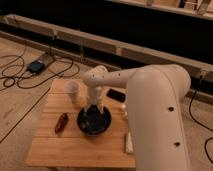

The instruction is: Push the ceramic bowl across the table

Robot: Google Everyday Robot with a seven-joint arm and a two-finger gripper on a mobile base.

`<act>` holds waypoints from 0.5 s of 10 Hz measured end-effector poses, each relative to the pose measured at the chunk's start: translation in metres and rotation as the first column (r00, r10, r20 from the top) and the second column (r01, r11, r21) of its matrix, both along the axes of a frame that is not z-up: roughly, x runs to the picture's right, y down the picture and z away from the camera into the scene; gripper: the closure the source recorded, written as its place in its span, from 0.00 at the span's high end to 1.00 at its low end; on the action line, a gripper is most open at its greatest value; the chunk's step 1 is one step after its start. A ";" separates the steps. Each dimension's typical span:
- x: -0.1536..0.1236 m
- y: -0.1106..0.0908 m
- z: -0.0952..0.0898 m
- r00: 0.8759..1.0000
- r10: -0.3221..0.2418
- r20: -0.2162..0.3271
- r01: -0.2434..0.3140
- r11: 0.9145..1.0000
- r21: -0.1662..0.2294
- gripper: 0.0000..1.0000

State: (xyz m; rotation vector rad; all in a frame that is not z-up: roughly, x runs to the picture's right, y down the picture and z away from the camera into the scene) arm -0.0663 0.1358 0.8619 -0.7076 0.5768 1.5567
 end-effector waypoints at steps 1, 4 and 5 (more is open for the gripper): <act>0.000 -0.001 0.008 1.000 0.006 0.000 -0.006 1.000 -0.001 0.65; 0.004 -0.011 0.029 0.999 0.038 -0.016 -0.038 0.999 0.016 0.65; 0.008 -0.015 0.033 0.999 0.045 -0.024 -0.044 0.999 0.022 0.65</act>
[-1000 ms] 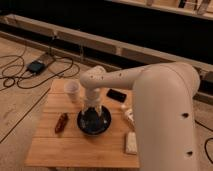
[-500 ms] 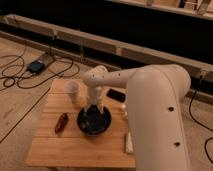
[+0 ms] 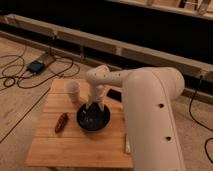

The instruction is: Push the ceramic bowl across the table

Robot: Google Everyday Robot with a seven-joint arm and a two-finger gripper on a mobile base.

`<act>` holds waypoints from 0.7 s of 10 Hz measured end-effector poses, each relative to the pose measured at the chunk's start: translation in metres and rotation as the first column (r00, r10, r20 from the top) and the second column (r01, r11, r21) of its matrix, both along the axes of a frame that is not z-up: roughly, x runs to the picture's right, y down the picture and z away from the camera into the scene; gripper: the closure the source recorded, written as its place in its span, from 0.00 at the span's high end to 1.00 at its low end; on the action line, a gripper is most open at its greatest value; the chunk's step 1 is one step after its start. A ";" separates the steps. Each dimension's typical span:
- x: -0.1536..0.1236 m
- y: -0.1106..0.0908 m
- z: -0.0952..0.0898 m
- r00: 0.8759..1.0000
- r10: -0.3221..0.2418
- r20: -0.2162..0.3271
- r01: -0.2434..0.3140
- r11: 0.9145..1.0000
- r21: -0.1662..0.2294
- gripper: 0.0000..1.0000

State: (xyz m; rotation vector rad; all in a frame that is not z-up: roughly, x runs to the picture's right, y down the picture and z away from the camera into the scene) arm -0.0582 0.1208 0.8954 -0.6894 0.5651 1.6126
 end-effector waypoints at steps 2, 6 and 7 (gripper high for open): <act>0.010 -0.012 0.006 1.000 0.007 -0.016 -0.007 1.000 0.022 0.65; 0.026 -0.030 0.011 0.999 -0.005 -0.046 0.007 0.999 0.049 0.65; 0.031 -0.035 0.013 0.998 -0.012 -0.056 0.015 0.998 0.057 0.65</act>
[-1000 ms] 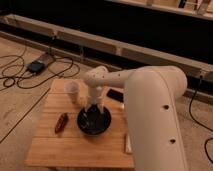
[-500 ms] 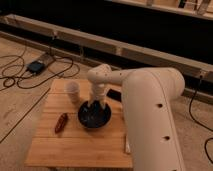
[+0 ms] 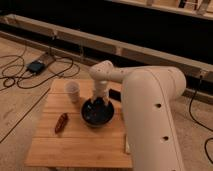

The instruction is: Push the ceramic bowl across the table

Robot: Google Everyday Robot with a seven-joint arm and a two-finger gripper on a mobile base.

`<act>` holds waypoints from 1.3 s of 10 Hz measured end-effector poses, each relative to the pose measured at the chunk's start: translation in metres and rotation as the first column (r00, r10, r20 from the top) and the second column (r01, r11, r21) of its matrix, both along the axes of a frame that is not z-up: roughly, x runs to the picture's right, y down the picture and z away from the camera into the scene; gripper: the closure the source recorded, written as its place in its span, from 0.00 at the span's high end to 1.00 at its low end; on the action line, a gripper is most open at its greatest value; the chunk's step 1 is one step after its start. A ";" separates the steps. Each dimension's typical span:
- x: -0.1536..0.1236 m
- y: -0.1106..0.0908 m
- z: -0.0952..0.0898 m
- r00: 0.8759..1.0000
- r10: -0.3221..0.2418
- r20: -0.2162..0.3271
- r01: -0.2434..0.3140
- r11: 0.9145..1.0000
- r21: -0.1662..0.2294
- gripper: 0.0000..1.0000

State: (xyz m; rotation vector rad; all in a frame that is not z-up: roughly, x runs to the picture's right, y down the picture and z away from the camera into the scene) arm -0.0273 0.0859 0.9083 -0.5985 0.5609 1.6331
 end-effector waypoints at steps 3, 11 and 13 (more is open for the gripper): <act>0.011 -0.015 0.007 1.000 -0.017 -0.022 0.017 1.000 0.021 0.65; 0.034 -0.062 0.032 0.997 -0.043 -0.059 0.047 0.996 0.081 0.65; 0.034 -0.068 0.031 0.998 -0.038 -0.053 0.043 0.996 0.084 0.65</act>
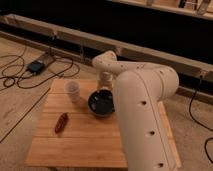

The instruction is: Push the ceramic bowl across the table

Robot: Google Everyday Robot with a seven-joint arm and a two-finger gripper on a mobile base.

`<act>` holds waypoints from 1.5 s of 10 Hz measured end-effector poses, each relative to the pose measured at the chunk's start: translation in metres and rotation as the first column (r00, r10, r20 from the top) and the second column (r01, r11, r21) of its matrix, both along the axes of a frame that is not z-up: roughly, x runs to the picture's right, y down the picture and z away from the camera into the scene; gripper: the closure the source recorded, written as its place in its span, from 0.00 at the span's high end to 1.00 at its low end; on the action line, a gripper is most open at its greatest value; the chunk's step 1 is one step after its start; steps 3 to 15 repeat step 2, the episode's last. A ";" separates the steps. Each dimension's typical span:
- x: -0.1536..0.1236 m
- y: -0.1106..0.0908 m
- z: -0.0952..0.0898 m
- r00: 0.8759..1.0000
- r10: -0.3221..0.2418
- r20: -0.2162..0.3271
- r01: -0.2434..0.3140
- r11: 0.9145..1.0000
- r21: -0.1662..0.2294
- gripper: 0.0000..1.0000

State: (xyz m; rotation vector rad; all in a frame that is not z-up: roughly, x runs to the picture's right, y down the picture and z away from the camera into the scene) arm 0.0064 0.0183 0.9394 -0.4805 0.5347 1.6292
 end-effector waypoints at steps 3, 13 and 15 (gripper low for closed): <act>-0.003 -0.001 -0.004 1.000 0.007 0.013 -0.007 1.000 -0.006 0.65; -0.003 -0.001 -0.004 1.000 0.007 0.013 -0.007 1.000 -0.006 0.65; -0.003 -0.001 -0.004 1.000 0.007 0.013 -0.007 1.000 -0.006 0.65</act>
